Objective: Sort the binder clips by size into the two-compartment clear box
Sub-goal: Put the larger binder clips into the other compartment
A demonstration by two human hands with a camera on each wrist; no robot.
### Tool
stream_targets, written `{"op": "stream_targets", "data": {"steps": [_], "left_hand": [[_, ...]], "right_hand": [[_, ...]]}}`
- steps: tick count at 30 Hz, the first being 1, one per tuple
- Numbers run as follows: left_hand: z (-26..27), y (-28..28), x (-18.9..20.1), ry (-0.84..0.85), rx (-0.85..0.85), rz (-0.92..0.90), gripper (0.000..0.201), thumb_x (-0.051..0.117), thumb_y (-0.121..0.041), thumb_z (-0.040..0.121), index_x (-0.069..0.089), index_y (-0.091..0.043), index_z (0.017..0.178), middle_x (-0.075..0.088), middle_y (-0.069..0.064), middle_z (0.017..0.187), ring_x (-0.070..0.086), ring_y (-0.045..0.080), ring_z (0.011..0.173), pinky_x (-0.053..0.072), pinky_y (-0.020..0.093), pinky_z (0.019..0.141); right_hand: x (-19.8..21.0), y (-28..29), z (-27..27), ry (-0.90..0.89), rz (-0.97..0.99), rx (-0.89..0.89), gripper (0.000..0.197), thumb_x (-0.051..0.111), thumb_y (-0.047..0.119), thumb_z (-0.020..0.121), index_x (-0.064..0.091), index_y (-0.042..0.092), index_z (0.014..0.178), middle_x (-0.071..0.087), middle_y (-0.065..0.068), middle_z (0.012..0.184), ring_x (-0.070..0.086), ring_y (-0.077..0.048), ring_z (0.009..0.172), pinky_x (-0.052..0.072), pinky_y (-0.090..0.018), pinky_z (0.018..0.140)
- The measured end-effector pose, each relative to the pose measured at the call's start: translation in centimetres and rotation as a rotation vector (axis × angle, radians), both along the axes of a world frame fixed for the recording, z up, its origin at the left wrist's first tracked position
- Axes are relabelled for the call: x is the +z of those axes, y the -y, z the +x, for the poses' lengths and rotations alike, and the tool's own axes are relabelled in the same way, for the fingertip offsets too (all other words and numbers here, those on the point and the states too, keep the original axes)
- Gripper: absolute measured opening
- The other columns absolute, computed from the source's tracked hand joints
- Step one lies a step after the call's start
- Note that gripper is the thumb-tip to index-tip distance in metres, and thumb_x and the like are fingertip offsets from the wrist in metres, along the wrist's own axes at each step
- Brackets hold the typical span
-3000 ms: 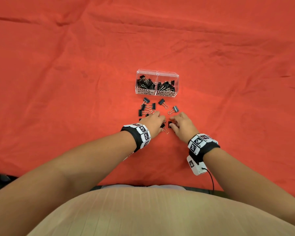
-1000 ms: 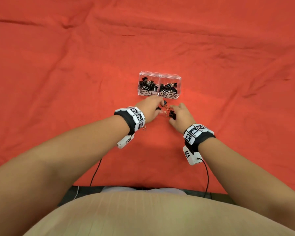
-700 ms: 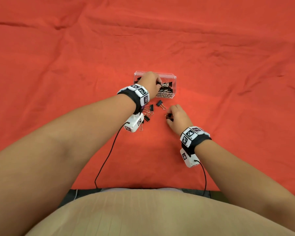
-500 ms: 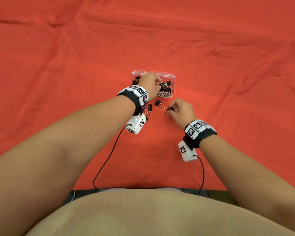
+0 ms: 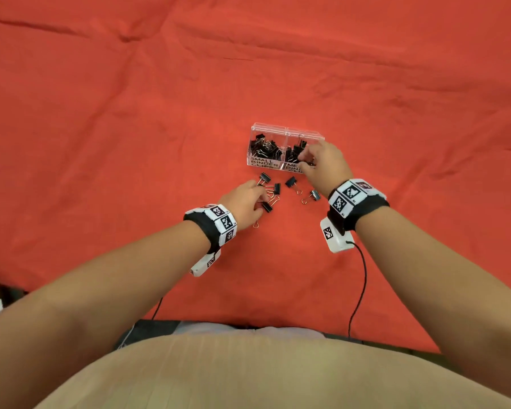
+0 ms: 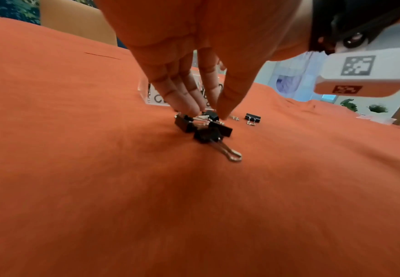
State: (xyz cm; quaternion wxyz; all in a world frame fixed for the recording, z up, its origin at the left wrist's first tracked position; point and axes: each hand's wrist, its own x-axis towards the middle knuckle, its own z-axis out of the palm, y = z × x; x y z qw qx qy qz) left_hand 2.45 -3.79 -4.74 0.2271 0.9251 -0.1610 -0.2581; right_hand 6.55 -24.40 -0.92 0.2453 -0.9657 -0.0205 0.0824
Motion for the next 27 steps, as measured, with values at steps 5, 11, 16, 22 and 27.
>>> {"op": "stream_targets", "data": {"steps": [5,11,16,22,27], "left_hand": [[-1.4,-0.9,-0.6,-0.042,-0.046,0.017,0.033,0.059,-0.016,0.086,0.057,-0.020,0.118,0.050,0.004,0.116,0.059,0.027,0.102,0.052,0.043,0.084],[-1.9,-0.9,-0.9,-0.001,-0.164,0.068,0.035,0.061,-0.015,0.087,0.054,-0.013,0.121,0.050,0.007,0.123,0.052,0.028,0.114,0.047,0.042,0.091],[-2.4,-1.8,-1.2,0.011,-0.145,0.075,0.033,0.064,-0.023,0.087,0.055,-0.010,0.116,0.050,0.009,0.119,0.050,0.028,0.115,0.047,0.042,0.093],[-1.9,-2.9,-0.6,0.053,-0.011,-0.064,0.017,0.069,-0.012,0.082,0.057,-0.006,0.093,0.053,0.009,0.097,0.055,0.028,0.090,0.045,0.038,0.081],[-1.0,-2.2,-0.3,0.030,0.245,-0.235,0.014,0.068,-0.007,0.082,0.060,-0.007,0.093,0.051,-0.002,0.080,0.047,0.016,0.073,0.039,0.024,0.069]], "right_hand": [[-3.0,1.4,-5.2,-0.123,-0.192,0.129,0.022,0.055,0.012,0.086,0.062,0.011,0.107,0.056,-0.007,0.112,0.049,-0.027,0.109,0.050,-0.040,0.085],[-4.6,1.7,-7.0,-0.174,-0.159,0.037,0.033,0.053,0.000,0.081,0.058,0.005,0.113,0.052,-0.014,0.112,0.046,-0.034,0.108,0.046,-0.046,0.090],[-3.7,-1.2,-6.7,-0.161,0.006,0.056,0.036,0.060,0.011,0.080,0.060,0.008,0.115,0.050,-0.013,0.110,0.050,-0.028,0.105,0.042,-0.034,0.093],[-4.2,-5.9,-6.7,-0.191,0.042,0.167,0.040,0.059,0.013,0.081,0.058,0.008,0.120,0.047,-0.014,0.106,0.050,-0.027,0.099,0.045,-0.036,0.089],[-5.0,-5.2,-7.9,-0.203,0.042,0.080,0.033,0.063,0.011,0.082,0.058,0.006,0.113,0.045,-0.013,0.114,0.054,-0.028,0.098,0.047,-0.035,0.090]]}}
